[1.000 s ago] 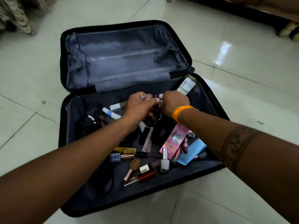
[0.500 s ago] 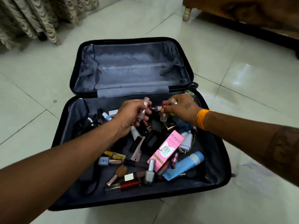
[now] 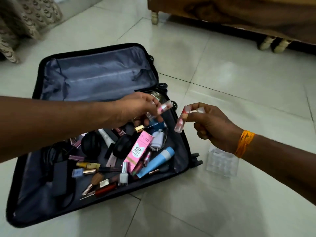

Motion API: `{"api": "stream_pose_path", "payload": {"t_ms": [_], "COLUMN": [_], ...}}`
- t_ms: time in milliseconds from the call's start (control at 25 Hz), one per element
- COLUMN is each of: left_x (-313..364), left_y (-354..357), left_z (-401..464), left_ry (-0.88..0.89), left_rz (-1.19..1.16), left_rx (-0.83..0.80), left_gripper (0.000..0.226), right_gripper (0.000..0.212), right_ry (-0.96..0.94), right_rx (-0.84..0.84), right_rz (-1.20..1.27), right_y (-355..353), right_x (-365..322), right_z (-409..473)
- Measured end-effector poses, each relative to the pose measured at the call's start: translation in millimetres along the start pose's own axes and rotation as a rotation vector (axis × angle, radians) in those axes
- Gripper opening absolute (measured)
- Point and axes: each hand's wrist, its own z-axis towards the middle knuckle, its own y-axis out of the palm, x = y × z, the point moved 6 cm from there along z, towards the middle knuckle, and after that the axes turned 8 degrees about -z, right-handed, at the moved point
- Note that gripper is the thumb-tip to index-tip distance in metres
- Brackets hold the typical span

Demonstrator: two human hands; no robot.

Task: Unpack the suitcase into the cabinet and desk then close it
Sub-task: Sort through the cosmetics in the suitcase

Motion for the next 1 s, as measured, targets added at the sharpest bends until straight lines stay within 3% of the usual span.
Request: {"api": "stream_pose_path", "payload": {"t_ms": [320, 480, 760, 880, 1000], "left_x": [2, -25, -23, -25, -42], "left_y": [89, 142, 195, 215, 227], "left_z": [28, 54, 70, 72, 73], "left_ry": [0.199, 0.126, 0.195, 0.231, 0.210], "left_rz": [0.230, -0.089, -0.108, -0.118, -0.134], "left_rx": [0.096, 0.116, 0.101, 0.195, 0.334], "left_gripper": [0.019, 0.011, 0.013, 0.005, 0.013], "right_gripper": [0.026, 0.024, 0.026, 0.027, 0.029], "right_ry": [-0.001, 0.001, 0.000, -0.026, -0.053], "right_rx": [0.334, 0.516, 0.646, 0.636, 0.636], "right_rz": [0.105, 0.103, -0.026, -0.084, -0.119], "right_y": [-84, -107, -116, -121, -124], "right_x": [65, 112, 150, 155, 161], "right_z": [-51, -76, -85, -79, -75]}}
